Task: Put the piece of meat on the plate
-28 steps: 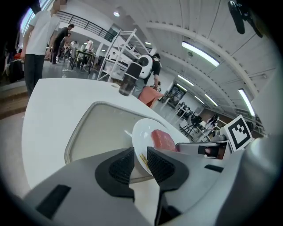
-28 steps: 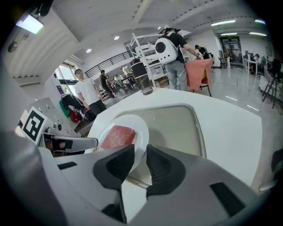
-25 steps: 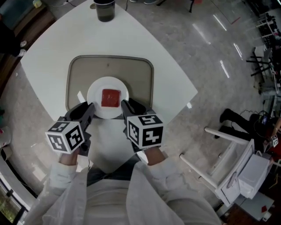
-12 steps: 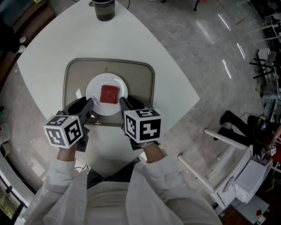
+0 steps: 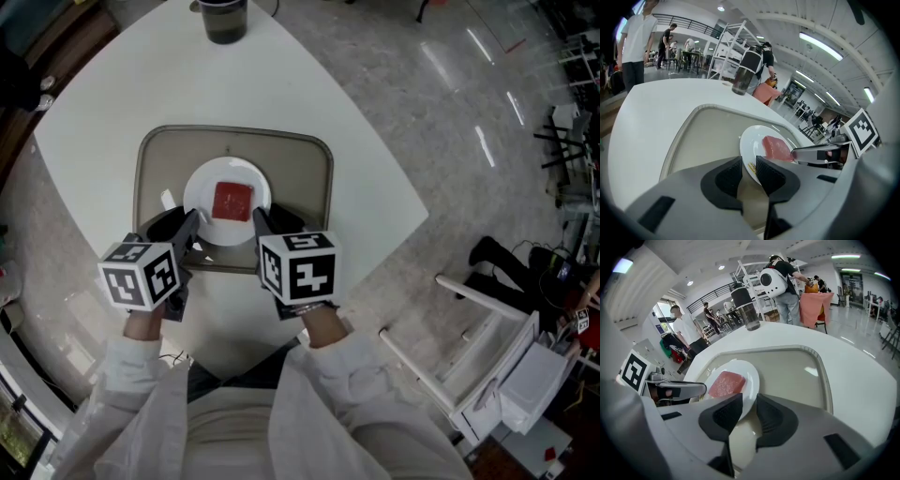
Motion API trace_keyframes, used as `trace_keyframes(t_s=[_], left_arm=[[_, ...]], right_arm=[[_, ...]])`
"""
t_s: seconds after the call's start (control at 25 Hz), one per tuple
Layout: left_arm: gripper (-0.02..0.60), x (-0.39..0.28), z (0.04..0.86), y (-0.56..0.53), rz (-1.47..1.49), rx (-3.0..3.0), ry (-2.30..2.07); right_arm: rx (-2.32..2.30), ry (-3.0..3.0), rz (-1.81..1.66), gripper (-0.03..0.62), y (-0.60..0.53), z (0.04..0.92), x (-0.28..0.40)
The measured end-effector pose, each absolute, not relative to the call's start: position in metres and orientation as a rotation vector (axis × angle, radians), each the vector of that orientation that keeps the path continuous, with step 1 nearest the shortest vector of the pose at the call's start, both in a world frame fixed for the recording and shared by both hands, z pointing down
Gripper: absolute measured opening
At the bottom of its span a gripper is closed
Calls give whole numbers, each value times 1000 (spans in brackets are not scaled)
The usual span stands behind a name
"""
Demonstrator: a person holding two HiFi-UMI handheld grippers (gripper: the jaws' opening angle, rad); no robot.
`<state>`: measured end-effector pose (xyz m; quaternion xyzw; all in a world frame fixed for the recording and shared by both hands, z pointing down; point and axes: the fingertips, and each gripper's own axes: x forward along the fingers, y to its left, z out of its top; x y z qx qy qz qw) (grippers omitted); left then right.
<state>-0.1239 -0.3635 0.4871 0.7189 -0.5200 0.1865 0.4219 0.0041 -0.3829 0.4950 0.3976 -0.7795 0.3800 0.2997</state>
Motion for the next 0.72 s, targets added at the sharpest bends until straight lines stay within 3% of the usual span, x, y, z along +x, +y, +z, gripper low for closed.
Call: trace_keyframes(t_s=[0.72], left_arm=[[94,-126,485,-361,454,1846,-1317]], right_arm=[[1043,-2129,990,87,-380,492,4]])
